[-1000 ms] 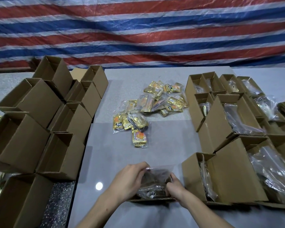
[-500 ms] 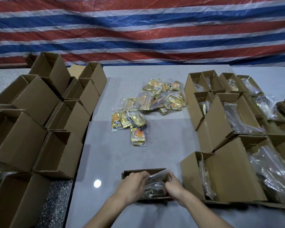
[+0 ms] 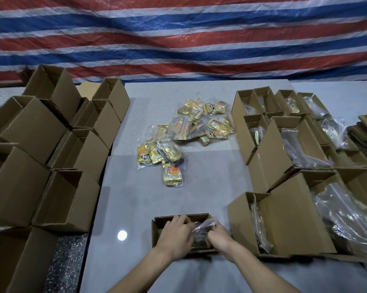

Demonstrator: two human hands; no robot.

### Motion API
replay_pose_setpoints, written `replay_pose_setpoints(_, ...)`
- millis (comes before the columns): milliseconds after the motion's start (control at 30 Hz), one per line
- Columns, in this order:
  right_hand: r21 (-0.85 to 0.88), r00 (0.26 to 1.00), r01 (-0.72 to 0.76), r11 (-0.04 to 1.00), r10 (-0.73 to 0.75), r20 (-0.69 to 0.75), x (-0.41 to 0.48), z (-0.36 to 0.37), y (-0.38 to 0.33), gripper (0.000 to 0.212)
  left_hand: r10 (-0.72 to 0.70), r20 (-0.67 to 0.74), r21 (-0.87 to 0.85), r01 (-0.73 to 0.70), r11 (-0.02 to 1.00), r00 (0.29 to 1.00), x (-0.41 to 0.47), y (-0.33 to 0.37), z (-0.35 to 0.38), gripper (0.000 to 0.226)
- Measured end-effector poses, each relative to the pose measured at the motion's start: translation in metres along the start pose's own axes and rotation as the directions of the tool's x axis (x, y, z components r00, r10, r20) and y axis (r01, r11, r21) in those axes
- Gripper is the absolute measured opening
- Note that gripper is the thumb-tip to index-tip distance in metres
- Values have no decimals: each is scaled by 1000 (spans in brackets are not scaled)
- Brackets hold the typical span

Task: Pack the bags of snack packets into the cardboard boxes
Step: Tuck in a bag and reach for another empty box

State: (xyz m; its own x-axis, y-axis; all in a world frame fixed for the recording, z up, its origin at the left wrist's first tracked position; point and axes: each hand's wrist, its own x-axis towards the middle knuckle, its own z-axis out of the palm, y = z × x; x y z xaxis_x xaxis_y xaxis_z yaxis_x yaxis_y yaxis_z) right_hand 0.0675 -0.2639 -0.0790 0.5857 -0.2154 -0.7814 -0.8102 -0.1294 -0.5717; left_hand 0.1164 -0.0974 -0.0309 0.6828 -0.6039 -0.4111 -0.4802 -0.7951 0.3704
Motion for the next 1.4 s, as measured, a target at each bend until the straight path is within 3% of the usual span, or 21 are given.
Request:
replay_pose_setpoints(133,24,1000,-17,1000,17,8,2,-1,-1,57,-10,-18,-79,9,997,1000,-2,5,0,44)
replay_pose_setpoints(200,23,999,-39,999,39,4,2,-1,-1,56,-22,-56,-150,13,989,998,-5,10,0,37)
replay_pose_setpoints(333,50,998,-54,997,54,15,-1,0,-2,43,0,-50,33,2,999,999,-10,7,8,38)
replay_pose_setpoints(533,255,985,-134,958,100,142,-5,-6,-3,78,30,-60,211,-16,977,998,-14,2,26,59)
replay_pose_setpoints(767,303,967,-130,944,53,249,-11,-9,-1,68,6,-55,239,7,971,998,-8,5,25,61)
replay_pose_setpoints(933,310,964,-134,941,52,260,-14,-9,4,82,22,-11,216,-19,976,1000,-13,-2,25,60)
replay_pose_setpoints(1033,389,960,-156,908,48,274,-16,-7,2,75,84,-48,324,-64,944,995,-21,-4,18,60)
replay_pose_setpoints(1133,401,974,-160,902,78,213,-22,-5,-2,55,44,39,354,-55,934,998,-31,-1,6,59)
replay_pose_setpoints(1267,323,990,-143,936,135,47,-24,1,-5,37,51,-41,394,-31,919,998,-34,-9,9,68)
replay_pose_setpoints(1400,226,992,-115,967,124,-27,-25,6,-11,23,-22,22,377,12,926,1000,-40,-9,7,62)
